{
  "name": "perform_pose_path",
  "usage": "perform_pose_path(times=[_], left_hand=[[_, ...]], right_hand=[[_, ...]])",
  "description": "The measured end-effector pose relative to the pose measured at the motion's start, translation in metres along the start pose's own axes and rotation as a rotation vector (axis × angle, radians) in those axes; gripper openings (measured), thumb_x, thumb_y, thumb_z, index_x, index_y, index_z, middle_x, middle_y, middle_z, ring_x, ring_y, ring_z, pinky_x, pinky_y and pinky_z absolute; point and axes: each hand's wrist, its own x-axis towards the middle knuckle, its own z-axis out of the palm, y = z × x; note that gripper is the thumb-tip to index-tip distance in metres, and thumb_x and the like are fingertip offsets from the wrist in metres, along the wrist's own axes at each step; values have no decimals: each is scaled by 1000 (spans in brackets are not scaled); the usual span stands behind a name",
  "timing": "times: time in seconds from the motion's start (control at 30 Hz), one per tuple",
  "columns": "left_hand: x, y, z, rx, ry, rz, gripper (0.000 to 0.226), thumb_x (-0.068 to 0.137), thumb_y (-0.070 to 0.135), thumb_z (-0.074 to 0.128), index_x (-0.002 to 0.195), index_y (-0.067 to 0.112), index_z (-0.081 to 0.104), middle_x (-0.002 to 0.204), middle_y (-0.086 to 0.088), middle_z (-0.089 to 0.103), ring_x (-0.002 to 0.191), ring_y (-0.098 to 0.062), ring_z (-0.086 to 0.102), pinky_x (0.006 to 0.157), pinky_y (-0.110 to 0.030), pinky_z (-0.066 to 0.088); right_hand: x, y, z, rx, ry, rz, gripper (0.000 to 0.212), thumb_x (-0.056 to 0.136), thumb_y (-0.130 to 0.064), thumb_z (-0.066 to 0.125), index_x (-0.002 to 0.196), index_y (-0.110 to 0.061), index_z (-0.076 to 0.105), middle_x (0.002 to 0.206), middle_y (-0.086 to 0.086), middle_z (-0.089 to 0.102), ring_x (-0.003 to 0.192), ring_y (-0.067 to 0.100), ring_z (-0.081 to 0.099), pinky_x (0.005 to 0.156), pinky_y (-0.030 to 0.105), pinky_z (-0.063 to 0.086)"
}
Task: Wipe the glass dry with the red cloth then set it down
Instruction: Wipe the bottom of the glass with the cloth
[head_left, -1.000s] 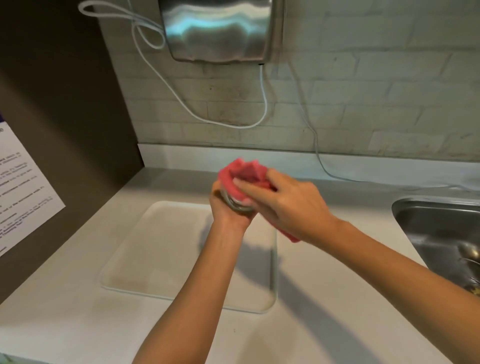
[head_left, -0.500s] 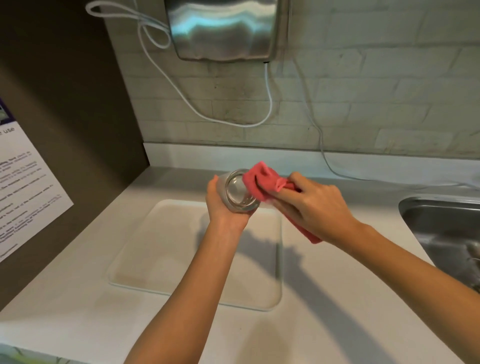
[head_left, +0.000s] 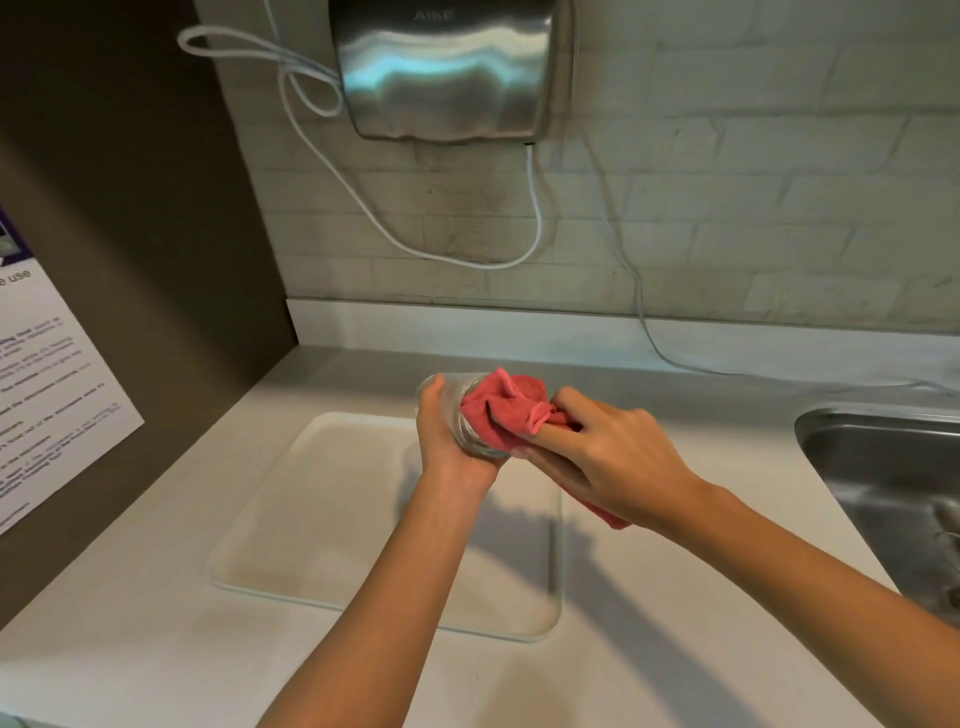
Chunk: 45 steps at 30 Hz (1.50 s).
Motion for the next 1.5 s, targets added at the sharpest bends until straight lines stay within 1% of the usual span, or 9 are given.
perform_pose_path(times=[0.3,0.5,0.63,0.83,0.97,1.17,1.27,1.33,1.5], left_hand=[[-1,-6,-7,-26,21,-26,54,89,52,36,94,3,60,87,-18,60,82,-31,58,76,-38,46],[1,-5,-7,-19,33,-22,52,89,51,36,93,5,61,87,-17,60,82,-30,58,76,-37,47],[2,-2,-7,40,-15,-15,52,88,50,39,85,3,61,74,-15,65,75,-27,61,63,-32,52],[3,5,-9,136,-34,-10,55,83,52,48,103,3,64,97,-19,66,89,-31,63,76,-39,51],[8,4,-15,195,70,113,81,55,46,78,124,9,59,127,-21,60,111,-37,61,92,-50,50],[2,-5,-17,460,217,419,51,74,24,76,118,14,53,113,-9,65,96,-15,62,77,-24,47],[2,-7,-23,636,205,609,61,70,16,80,120,18,45,116,-4,58,104,-15,57,75,-14,46],[3,-9,-28,795,186,691,72,58,25,84,116,26,42,113,5,54,107,-11,53,83,-19,45],[7,-14,-48,998,165,758,73,59,16,87,114,27,40,114,3,53,106,-14,50,78,-7,35]], right_hand=[[-3,-1,-1,-4,-42,-39,17,92,-40,42,106,-32,48,75,4,53,52,19,44,40,23,21],[-3,0,-1,-5,-58,-38,16,92,-40,43,103,-31,50,75,4,53,52,19,45,41,22,20],[-1,0,-6,51,-74,16,27,92,-43,40,108,-31,58,77,2,53,54,18,47,41,23,23],[4,1,-15,110,-71,102,37,92,-46,35,122,-33,54,80,1,53,53,20,48,37,25,35],[6,1,-18,166,-36,170,40,92,-51,29,121,-34,53,82,0,53,55,21,50,39,30,42],[3,5,-19,244,16,307,39,90,-50,35,125,-41,49,88,-5,54,63,17,52,53,27,46],[0,10,-20,266,6,378,41,88,-53,34,125,-41,49,89,-5,54,68,20,55,58,29,47],[-3,12,-20,288,11,425,41,88,-54,34,125,-43,48,87,-8,51,70,20,55,61,32,48],[-7,17,-19,335,43,509,41,86,-56,34,123,-44,48,78,-14,45,70,15,50,64,32,46]])
